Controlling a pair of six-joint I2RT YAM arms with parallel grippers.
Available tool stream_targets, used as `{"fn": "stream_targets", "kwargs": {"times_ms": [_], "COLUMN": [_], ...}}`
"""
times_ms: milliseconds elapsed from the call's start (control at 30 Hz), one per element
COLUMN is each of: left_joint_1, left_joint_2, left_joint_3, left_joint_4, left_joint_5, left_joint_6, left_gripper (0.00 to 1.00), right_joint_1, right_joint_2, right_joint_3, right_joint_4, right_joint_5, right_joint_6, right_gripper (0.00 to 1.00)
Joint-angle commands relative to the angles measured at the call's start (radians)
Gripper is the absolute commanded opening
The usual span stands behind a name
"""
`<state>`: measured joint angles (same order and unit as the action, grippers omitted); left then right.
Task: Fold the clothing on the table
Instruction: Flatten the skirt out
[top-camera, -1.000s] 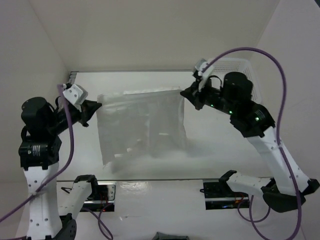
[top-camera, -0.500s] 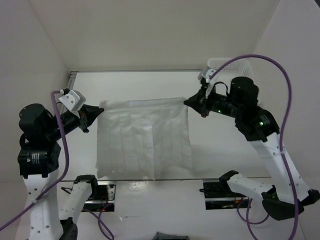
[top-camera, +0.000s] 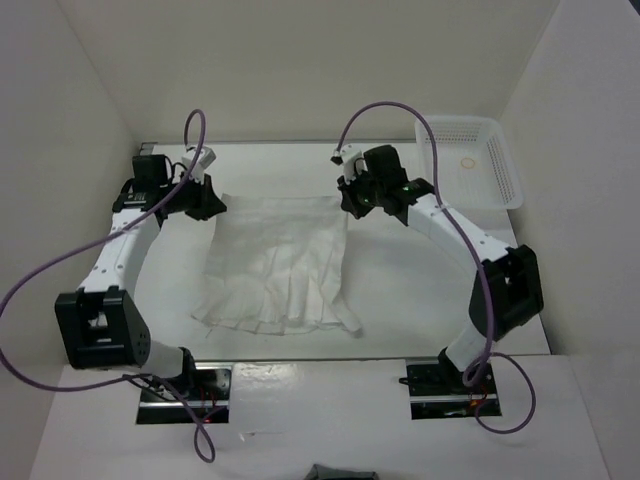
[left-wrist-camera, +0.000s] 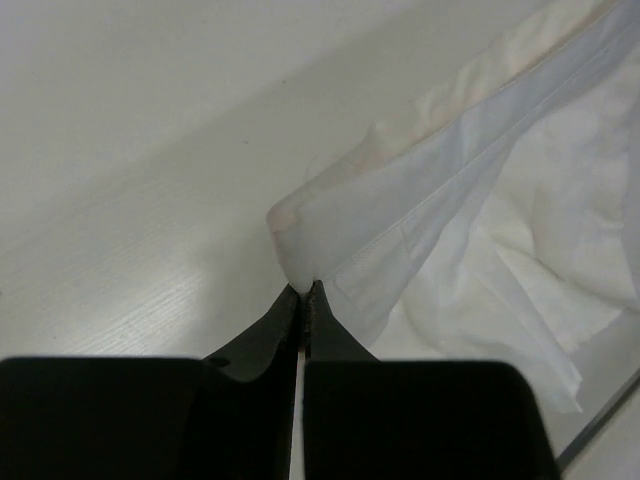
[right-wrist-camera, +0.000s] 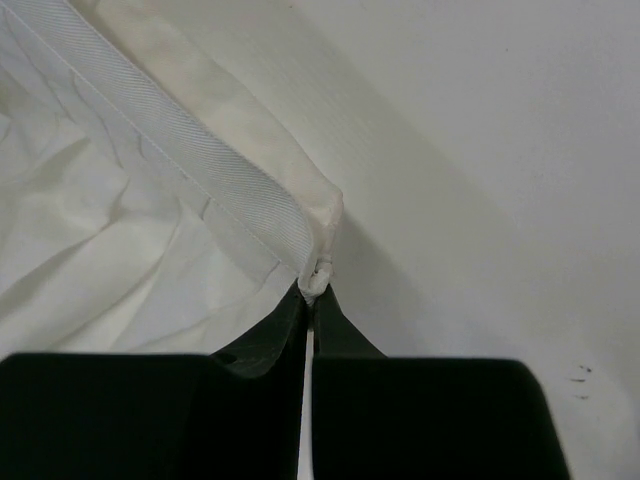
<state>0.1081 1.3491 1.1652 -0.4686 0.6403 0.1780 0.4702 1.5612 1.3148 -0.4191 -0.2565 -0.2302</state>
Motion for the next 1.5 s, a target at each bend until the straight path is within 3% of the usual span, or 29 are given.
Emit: {"fn": "stream_targets", "kwargs": {"times_ms": [0,367,400,433,467,500,567,600,667,733,867,1000,1067,1233,1467], "left_joint_1": [0.022,0.022,0.022,0.022,0.022,0.022,0.022,0.022,0.033,0.042,0.058,-0.057,-0.103,-0.257,-0.278], "left_joint_2": [0.099,0.418,0.433,0.462,0.476,0.504,0.527,0.539,0.539,0.527,0.44,0.36,0.334,0.364,0.426], "left_joint_3": [0.091,0.362,0.387,0.396,0.405,0.424,0.433,0.447,0.459,0.487,0.513,0.449,0.343,0.153,0.076], "left_joint_4": [0.125,0.098,0.097,0.097,0.097,0.087,0.087,0.087,0.097,0.097,-0.01,-0.162,-0.197,-0.176,-0.102], "left_joint_5": [-0.082,-0.117,-0.129,-0.139,-0.139,-0.139,-0.163,-0.178,-0.203,-0.203,-0.203,-0.142,-0.131,-0.218,-0.344], "left_joint_6": [0.037,0.041,0.041,0.041,0.041,0.041,0.041,0.041,0.041,0.032,0.069,0.178,0.201,0.226,0.152], "left_gripper": [0.0,0.0,0.06,0.18,0.38,0.44,0.61,0.77,0.92,1.0,1.0,1.0,1.0,1.0,1.0], "right_joint_1": [-0.06,-0.16,-0.16,-0.16,-0.16,-0.16,-0.16,-0.169,-0.17,-0.17,-0.179,-0.179,-0.17,-0.108,-0.099], "right_joint_2": [0.088,0.361,0.391,0.404,0.418,0.442,0.464,0.476,0.476,0.452,0.364,0.238,0.171,0.048,-0.151], "right_joint_3": [0.102,0.332,0.343,0.343,0.359,0.371,0.386,0.399,0.408,0.408,0.408,0.376,0.342,0.184,0.046], "right_joint_4": [0.065,0.098,0.098,0.109,0.109,0.12,0.12,0.12,0.12,0.12,0.048,-0.09,-0.131,-0.182,-0.193], "right_joint_5": [0.177,0.244,0.255,0.255,0.264,0.284,0.304,0.318,0.338,0.379,0.384,0.223,0.191,0.218,0.177], "right_joint_6": [-0.052,-0.147,-0.147,-0.147,-0.147,-0.147,-0.124,-0.124,-0.089,-0.074,-0.041,-0.008,-0.008,-0.017,-0.017], "right_gripper": [0.0,0.0,0.0,0.0,0.05,0.28,0.48,0.67,0.75,0.84,0.89,0.91,0.94,0.98,0.98]}}
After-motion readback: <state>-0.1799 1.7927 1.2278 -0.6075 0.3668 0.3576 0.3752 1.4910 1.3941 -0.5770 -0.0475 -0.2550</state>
